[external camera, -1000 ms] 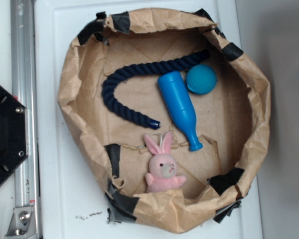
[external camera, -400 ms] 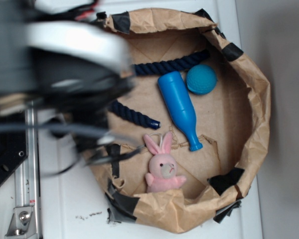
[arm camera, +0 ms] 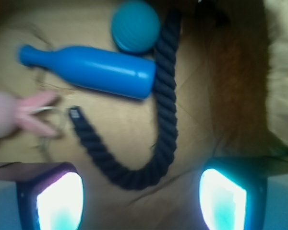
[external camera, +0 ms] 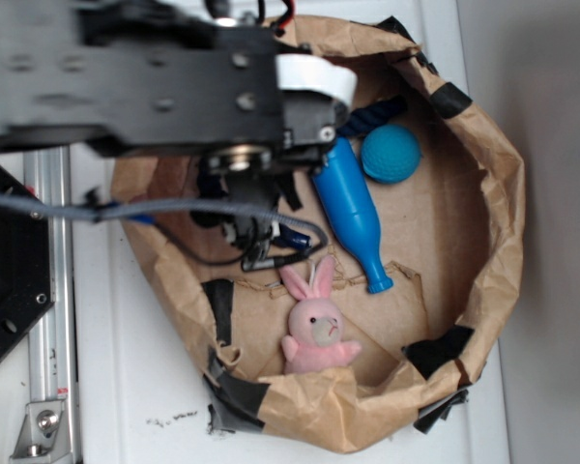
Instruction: Grab the blue rope.
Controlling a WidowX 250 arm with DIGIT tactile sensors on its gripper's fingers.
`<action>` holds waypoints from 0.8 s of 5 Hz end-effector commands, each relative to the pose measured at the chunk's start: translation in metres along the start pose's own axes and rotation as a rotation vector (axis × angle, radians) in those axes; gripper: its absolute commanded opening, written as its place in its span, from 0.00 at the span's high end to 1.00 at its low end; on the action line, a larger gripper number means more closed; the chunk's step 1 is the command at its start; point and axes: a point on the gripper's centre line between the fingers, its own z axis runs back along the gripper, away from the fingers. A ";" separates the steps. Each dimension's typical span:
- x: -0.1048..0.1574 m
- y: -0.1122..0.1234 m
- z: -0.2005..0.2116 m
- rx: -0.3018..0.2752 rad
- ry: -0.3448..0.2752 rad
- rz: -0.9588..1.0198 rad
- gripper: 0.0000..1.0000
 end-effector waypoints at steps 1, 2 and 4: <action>0.004 0.016 -0.029 0.017 0.046 0.027 0.00; 0.021 0.027 -0.041 0.008 0.042 0.008 0.00; 0.037 0.029 -0.067 -0.001 0.069 0.108 0.00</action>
